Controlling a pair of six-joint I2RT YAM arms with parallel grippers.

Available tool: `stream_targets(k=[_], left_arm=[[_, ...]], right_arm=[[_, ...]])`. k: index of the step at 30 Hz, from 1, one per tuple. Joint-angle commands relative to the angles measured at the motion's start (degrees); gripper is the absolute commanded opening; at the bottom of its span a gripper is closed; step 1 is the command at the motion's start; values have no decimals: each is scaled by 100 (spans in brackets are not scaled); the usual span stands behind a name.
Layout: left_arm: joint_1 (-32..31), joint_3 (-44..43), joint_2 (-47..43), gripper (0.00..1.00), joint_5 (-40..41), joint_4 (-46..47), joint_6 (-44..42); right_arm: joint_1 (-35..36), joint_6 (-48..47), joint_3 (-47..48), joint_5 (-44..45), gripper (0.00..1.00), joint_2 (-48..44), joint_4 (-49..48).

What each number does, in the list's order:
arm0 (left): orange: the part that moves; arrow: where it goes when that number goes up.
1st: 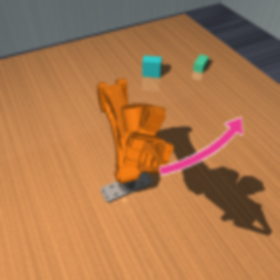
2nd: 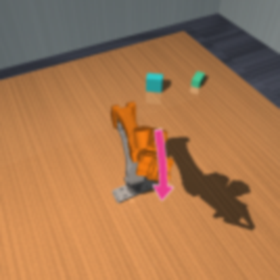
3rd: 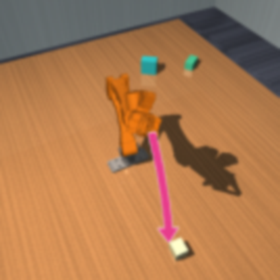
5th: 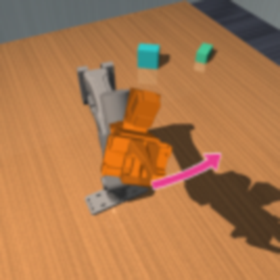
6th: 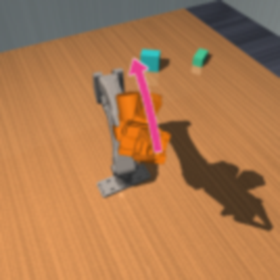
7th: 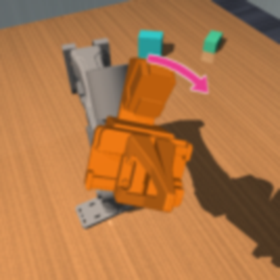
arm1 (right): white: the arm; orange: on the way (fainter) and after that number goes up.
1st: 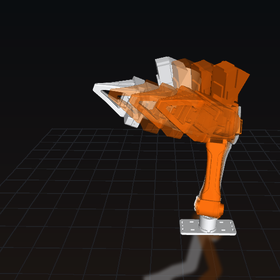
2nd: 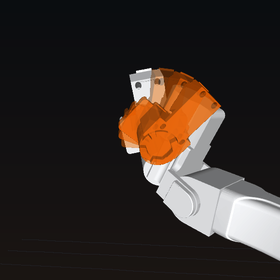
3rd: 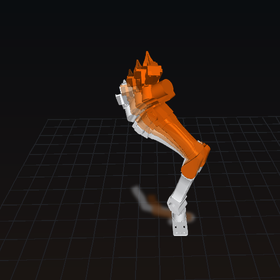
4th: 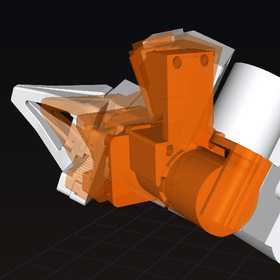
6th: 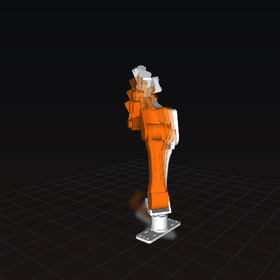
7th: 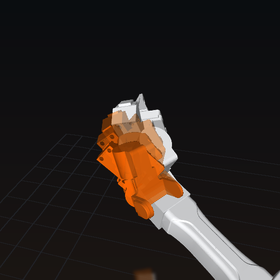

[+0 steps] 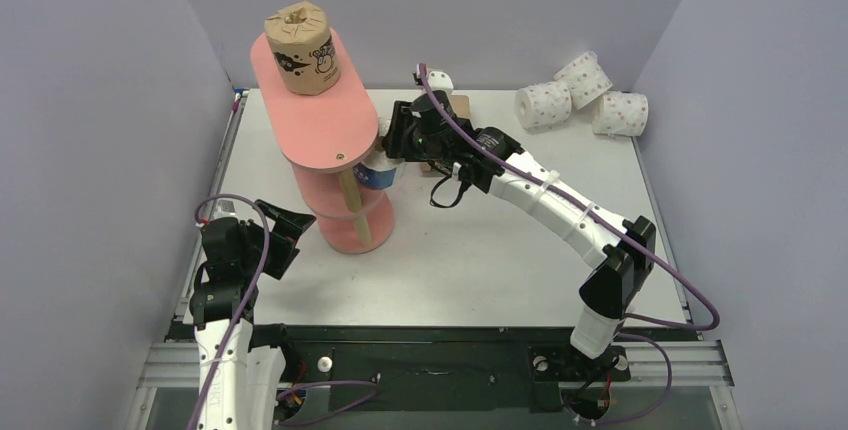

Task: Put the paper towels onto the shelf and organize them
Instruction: Place the paper towel on the shelf.

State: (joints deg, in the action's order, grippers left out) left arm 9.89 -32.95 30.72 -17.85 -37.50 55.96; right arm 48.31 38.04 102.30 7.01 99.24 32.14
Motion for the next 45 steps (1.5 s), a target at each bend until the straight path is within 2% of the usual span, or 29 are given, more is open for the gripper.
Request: stream_targets(k=[1,14,24,32,45], left_arm=[[12,-226,-24,100,-5,187,69],[6,-165,-71,100,-37,226,116],[13,-149,-97,100,-52,244,121],[12,-141,-78,100,-55,267,134],[8,-150,-12,100,-80,317,138]], right_arm=[[104,122,352,-59,35,-23,-352],[266,318,637,-317,37,305,-376],[262,411,592,-310,53,241,-376],[240,445,484,-308,58,131,-399],[110,873,-382,-565,60,-454,-1110]])
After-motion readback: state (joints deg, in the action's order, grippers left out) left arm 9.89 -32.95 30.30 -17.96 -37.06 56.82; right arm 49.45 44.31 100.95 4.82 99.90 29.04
